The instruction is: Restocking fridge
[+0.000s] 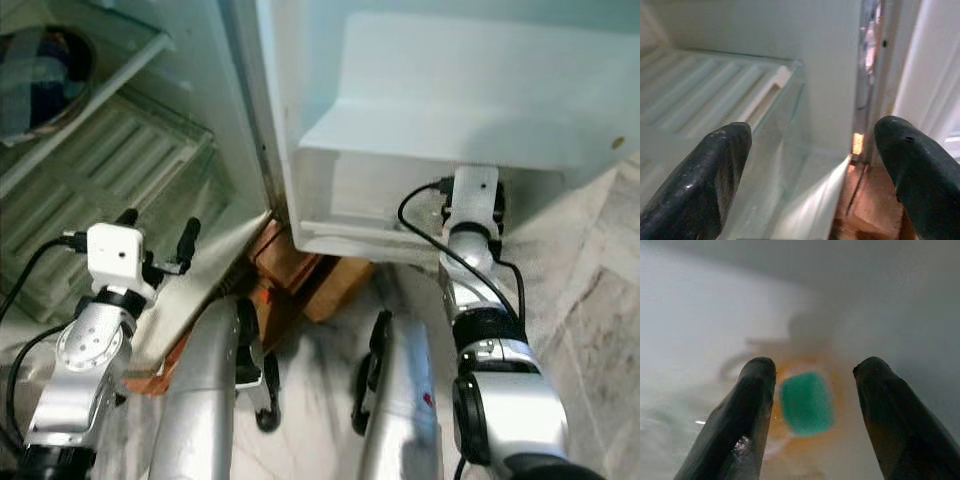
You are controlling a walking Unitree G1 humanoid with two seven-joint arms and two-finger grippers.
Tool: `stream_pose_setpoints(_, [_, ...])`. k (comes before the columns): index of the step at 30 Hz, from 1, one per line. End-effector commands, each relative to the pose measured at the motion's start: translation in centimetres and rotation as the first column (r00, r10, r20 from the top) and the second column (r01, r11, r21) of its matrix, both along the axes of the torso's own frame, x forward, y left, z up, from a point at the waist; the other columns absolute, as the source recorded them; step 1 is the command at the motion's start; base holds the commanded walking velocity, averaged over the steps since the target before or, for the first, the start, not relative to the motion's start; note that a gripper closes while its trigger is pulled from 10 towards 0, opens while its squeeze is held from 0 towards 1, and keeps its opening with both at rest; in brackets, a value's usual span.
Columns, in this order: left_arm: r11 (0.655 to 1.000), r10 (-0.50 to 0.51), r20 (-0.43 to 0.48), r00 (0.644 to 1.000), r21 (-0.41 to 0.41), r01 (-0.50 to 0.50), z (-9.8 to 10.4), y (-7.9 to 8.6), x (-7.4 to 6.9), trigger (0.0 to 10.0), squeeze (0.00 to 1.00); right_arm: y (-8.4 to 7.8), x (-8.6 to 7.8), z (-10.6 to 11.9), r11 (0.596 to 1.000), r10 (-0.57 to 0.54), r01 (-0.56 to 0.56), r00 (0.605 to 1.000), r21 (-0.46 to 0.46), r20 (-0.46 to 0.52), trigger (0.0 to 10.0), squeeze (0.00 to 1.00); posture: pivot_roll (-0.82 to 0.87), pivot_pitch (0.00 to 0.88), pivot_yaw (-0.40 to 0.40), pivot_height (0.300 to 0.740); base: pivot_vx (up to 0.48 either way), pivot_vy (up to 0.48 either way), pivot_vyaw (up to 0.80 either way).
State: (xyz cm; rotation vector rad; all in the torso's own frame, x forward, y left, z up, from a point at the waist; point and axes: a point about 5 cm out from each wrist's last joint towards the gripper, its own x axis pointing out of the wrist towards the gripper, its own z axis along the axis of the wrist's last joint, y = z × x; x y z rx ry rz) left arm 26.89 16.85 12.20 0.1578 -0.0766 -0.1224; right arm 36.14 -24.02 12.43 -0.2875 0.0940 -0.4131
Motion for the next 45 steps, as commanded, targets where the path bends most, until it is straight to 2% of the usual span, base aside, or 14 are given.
stream_pose_setpoints(1, [1.0,-0.006,-0.024,1.0,0.006,0.006,-0.6,0.0,-0.2,10.0,0.0,-0.7,-0.6,-0.3,0.999,-0.022,0.022,1.0,-0.029,-0.01,10.0,1.0,0.08,0.248,0.035,0.563,0.0,0.0,0.0])
stream_pose_setpoints(17, [1.0,0.001,-0.016,1.0,0.01,-0.001,-0.5,0.2,0.1,10.0,0.0,1.1,-0.4,0.2,0.997,0.071,-0.07,0.996,-0.029,0.045,10.0,1.0,0.09,0.235,0.035,0.563,0.0,0.0,0.0])
stream_pose_setpoints(21, [1.0,0.001,-0.016,1.0,0.01,-0.001,-0.5,0.2,0.1,10.0,0.0,1.7,-0.3,0.6,0.994,0.11,-0.109,0.991,-0.013,0.071,10.0,1.0,0.09,0.235,0.035,0.563,0.0,0.0,0.0])
stream_pose_setpoints(24, [1.0,0.001,-0.017,1.0,0.011,0.0,-0.5,0.2,0.1,10.0,0.0,2.2,-0.5,0.6,0.99,0.133,-0.137,0.987,0.039,0.089,10.0,1.0,0.08,0.231,0.033,0.563,0.0,0.0,0.0])
stream_pose_setpoints(25, [1.0,0.001,-0.017,1.0,0.011,-0.001,-0.5,0.2,0.1,10.0,0.0,2.5,-0.6,0.6,0.987,0.146,-0.152,0.985,0.061,0.097,10.0,0.67,0.08,0.231,0.033,0.563,0.0,0.0,0.0])
stream_pose_setpoints(26, [1.0,0.001,-0.018,1.0,0.013,-0.001,-0.6,0.2,0.1,10.0,0.0,2.9,-0.7,0.5,0.982,0.16,-0.169,0.982,0.088,0.105,10.0,0.18,0.08,0.23,0.032,0.563,0.0,0.0,0.0])
stream_pose_setpoints(27, [1.0,0.001,-0.018,1.0,0.013,-0.001,-0.6,0.2,0.1,10.0,0.0,3.2,-0.8,0.5,0.978,0.168,-0.18,0.98,0.105,0.109,10.0,0.18,0.08,0.23,0.032,0.563,0.0,0.0,0.0])
stream_pose_setpoints(28, [1.0,0.002,-0.019,1.0,0.014,-0.002,-0.6,0.3,0.1,10.0,0.0,3.8,-1.0,0.3,0.968,0.187,-0.204,0.975,0.146,0.121,10.0,0.0,0.08,0.225,0.029,0.563,0.0,0.0,0.0])
stream_pose_setpoints(30, [1.0,0.002,-0.019,1.0,0.014,-0.002,-0.6,0.3,0.1,10.0,0.0,3.8,-1.0,0.3,0.968,0.187,-0.204,0.975,0.146,0.121,10.0,0.0,0.08,0.225,0.029,0.563,0.0,0.0,0.0])
stream_pose_setpoints(32, [1.0,0.003,-0.021,1.0,0.015,-0.003,-0.6,0.3,0.1,10.0,0.0,4.6,-1.3,0.2,0.959,0.21,-0.23,0.969,0.167,0.131,10.0,0.0,0.08,0.224,0.027,0.563,0.0,0.0,0.0])
stream_pose_setpoints(34, [1.0,0.0,-0.024,1.0,0.015,0.001,-0.7,0.3,0.0,10.0,0.0,6.1,-2.7,-0.7,0.943,0.232,-0.255,0.964,0.213,0.128,10.0,0.0,0.08,0.221,0.022,0.563,0.0,0.0,0.0])
stream_pose_setpoints(37, [1.0,-0.008,-0.033,0.999,0.022,0.009,-1.0,0.3,0.0,10.0,0.0,7.5,-4.9,-3.2,0.923,0.247,-0.25,0.968,0.291,0.046,10.0,0.0,0.07,0.222,0.02,0.563,0.0,0.0,0.0])
stream_pose_setpoints(40, [1.0,-0.01,-0.035,0.999,0.025,0.011,-1.0,0.3,0.0,10.0,0.0,7.6,-5.1,-3.8,0.918,0.249,-0.244,0.968,0.313,0.025,10.0,0.0,0.07,0.223,0.02,0.563,0.0,0.0,0.0])
stream_pose_setpoints(45, [0.999,-0.015,-0.038,0.999,0.029,0.016,-1.1,0.2,0.0,10.0,0.0,8.7,-5.1,-4.9,0.878,0.301,-0.259,0.953,0.403,-0.042,10.0,0.0,0.07,0.232,0.021,0.563,0.0,0.0,0.0])
